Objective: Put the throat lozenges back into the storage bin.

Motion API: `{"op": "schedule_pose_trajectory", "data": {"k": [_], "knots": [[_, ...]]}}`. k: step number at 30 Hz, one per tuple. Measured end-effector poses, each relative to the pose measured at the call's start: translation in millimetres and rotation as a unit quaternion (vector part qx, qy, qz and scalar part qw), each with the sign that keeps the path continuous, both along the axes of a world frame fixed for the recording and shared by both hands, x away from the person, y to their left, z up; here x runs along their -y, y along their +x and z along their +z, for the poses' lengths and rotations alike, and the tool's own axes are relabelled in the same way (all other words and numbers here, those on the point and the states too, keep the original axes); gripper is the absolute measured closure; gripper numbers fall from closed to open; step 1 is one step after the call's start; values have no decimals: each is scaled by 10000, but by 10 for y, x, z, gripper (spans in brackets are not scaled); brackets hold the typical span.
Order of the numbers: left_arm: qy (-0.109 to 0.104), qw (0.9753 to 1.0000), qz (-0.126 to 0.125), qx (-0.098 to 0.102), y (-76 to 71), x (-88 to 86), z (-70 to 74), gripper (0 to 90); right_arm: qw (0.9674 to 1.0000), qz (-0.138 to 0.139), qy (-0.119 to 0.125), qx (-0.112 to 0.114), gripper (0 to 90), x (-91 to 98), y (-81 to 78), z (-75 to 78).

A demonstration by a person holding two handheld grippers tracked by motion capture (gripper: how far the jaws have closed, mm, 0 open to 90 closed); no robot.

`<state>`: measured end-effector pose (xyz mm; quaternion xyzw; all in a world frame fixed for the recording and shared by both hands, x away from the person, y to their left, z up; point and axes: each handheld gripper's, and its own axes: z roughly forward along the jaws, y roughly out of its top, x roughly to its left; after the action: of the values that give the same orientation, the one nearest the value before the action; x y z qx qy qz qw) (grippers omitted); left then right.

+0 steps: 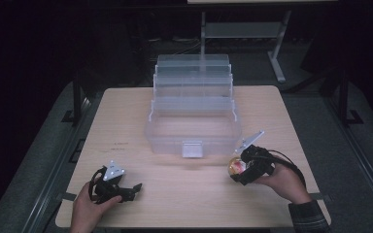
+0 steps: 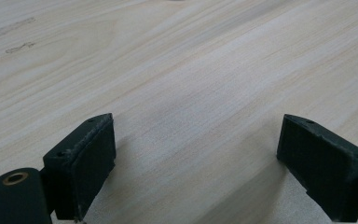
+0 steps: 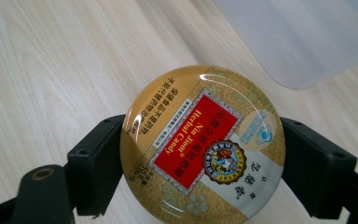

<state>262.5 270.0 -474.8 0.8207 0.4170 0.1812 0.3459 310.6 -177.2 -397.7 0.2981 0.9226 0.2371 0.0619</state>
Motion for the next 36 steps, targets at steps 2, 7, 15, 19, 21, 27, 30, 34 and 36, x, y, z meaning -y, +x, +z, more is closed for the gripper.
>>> {"op": "schedule_pose_trajectory", "data": {"k": [2, 7, 15, 19, 21, 27, 30, 34, 36], "knots": [[0, 10000, 0, 0, 0, 0, 0, 106, 10000, -61, 7, 16, 198, 37, 1, 28], [-10, 10000, 6, -4, -1, 1, -1, 106, 9999, -136, 39, 82, 198, 104, 10, 85], [2, 10000, -1, 1, 0, 0, 0, 106, 9997, -189, 62, 125, 198, 178, 70, 185], [3, 10000, -2, 0, 0, 0, 0, 106, 9996, -199, 82, 158, 198, 203, 115, 246], [3, 10000, -1, 1, 0, 0, 0, 106, 9996, -221, 73, 178, 198, 211, 130, 280], [-14, 10000, 13, 7, 0, 2, -2, 106, 9993, -267, 85, 234, 198, 234, 173, 374], [-16, 10000, 13, 7, 0, 2, -2, 106, 9992, -283, 111, 263, 198, 243, 202, 417], [-22, 10000, 17, 5, -1, 3, -2, 106, 9990, -299, 112, 298, 198, 241, 245, 473], [-12, 10000, 8, -2, -1, 2, -1, 106, 9989, -318, 121, 310, 198, 233, 267, 505]]}}
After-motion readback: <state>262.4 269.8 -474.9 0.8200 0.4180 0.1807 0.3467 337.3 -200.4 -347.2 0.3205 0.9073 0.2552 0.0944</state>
